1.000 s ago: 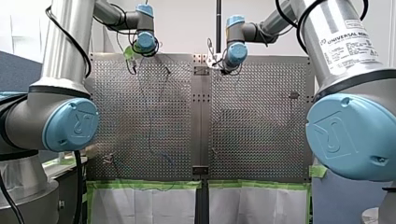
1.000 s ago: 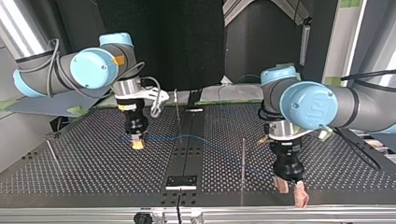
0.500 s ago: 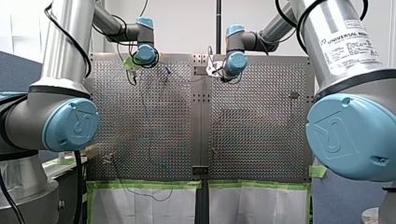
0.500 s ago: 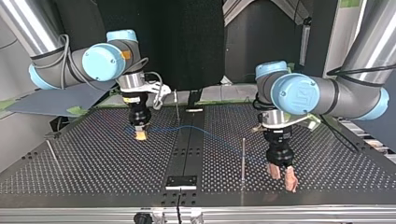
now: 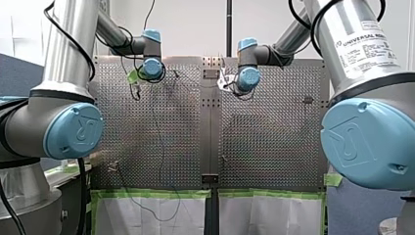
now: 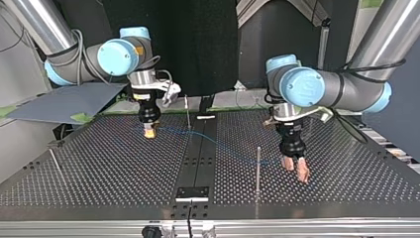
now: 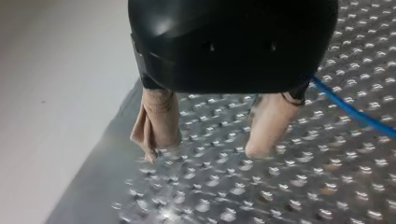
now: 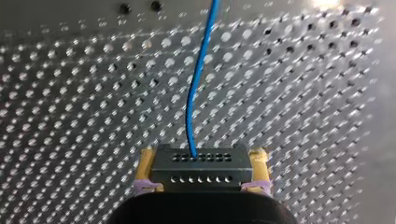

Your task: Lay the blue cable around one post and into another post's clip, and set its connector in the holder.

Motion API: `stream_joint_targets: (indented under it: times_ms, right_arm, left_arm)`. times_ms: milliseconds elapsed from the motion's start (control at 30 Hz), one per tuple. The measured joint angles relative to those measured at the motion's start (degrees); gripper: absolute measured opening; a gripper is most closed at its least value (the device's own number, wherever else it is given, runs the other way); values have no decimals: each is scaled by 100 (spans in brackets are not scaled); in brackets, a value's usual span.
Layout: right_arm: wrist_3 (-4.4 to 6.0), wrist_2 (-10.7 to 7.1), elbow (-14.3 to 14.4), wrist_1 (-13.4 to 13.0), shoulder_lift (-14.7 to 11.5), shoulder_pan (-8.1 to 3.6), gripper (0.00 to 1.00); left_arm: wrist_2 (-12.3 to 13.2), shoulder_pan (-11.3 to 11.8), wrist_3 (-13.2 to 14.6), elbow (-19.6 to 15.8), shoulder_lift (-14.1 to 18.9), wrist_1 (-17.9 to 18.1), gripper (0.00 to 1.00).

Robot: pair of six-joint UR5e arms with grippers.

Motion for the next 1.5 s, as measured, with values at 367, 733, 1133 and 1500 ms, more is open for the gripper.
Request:
stream_joint_targets:
  times_ms: [367, 733, 1133, 1500]
  right_arm:
    - [-23, 24, 549, -549, 343, -365, 0]
    - [-88, -128, 1034, -1034, 824, -838, 0]
    - [-95, -53, 1581, -1581, 1372, -977, 0]
    - [-106, -93, 2134, -2133, 1924, -1076, 0]
  left_arm:
    - [-64, -210, 229, -563, -159, -33, 100]
    - [-67, -349, 243, -1049, -167, -16, 100]
    - [-14, -376, 228, -1105, -166, 10, 100]
    - [55, -327, 82, -957, -151, -116, 100]
